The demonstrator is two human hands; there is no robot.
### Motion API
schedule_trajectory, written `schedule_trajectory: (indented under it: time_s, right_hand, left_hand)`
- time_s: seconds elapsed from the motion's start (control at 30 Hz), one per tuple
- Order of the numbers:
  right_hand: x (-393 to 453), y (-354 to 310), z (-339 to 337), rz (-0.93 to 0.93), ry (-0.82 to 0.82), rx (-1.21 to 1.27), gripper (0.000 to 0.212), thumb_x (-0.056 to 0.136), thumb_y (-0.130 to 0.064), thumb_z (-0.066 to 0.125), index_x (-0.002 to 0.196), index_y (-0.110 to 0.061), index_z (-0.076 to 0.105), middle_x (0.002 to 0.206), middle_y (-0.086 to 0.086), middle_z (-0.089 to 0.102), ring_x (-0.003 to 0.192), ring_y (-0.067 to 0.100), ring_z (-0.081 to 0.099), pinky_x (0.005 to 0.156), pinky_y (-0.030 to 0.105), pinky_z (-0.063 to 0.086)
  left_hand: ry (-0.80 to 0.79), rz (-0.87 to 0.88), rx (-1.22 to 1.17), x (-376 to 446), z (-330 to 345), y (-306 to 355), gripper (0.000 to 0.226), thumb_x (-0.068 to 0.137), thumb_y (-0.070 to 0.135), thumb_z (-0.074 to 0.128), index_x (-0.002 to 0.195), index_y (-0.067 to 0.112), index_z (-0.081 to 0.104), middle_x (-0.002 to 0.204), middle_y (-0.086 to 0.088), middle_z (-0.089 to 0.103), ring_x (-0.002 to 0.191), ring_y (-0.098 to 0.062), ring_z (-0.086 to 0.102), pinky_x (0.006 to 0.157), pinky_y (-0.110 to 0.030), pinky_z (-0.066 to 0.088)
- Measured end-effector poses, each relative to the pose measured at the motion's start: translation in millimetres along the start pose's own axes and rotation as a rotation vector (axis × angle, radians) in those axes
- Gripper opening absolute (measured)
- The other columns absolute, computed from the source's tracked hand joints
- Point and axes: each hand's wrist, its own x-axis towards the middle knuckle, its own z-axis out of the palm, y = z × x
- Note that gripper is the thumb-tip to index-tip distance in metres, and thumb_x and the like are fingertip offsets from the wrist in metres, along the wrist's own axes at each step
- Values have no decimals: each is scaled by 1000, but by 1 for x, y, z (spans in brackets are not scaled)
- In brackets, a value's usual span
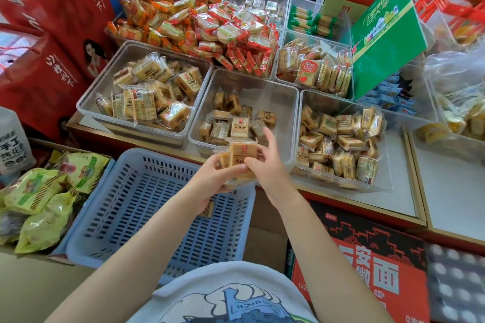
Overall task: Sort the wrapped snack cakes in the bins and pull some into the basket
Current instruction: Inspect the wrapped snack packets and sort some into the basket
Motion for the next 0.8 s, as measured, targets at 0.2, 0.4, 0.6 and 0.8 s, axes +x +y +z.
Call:
schedule_trajectory:
  time_s: [0.2, 0.4, 0.6, 0.8]
  right_hand:
    - [25, 16, -3, 135, -17, -39, 44, 103, -52, 49, 140, -28, 50, 125, -2, 69, 113, 16, 67, 93, 36, 58]
    - [58, 16, -22, 197, 102, 17, 43, 102, -50, 52, 133, -20, 54, 115, 3, 73, 91, 19, 75, 69, 39, 63]
    - [122, 9, -38, 220, 237, -37, 43, 102, -43, 56, 136, -20, 45, 123, -3, 64, 100, 12, 67, 69, 22, 54]
    - [189, 31, -23, 3, 279, -482, 51, 102, -25, 55, 151, -32, 43, 143, 3, 50, 126, 21, 53, 102, 36, 44]
  left_hand:
    - [24, -5, 3, 33, 13, 12, 64, 87, 65, 61, 135, 23, 55, 118, -2, 73, 103, -21, 71, 95, -47, 55]
    - [186, 236, 781, 81, 10, 28, 60, 106, 53, 28, 144, 14, 53, 144, -16, 55, 133, -37, 48, 111, -48, 39]
    - [217, 131, 1322, 119, -18, 0, 76, 102, 67, 15, 165, 24, 10, 173, -3, 8, 159, -22, -3, 127, -49, -4]
    - [236, 141, 1385, 124, -23, -13, 91, 85, 77, -5, 163, 34, 14, 172, 2, 14, 159, -24, 2, 127, -48, 2]
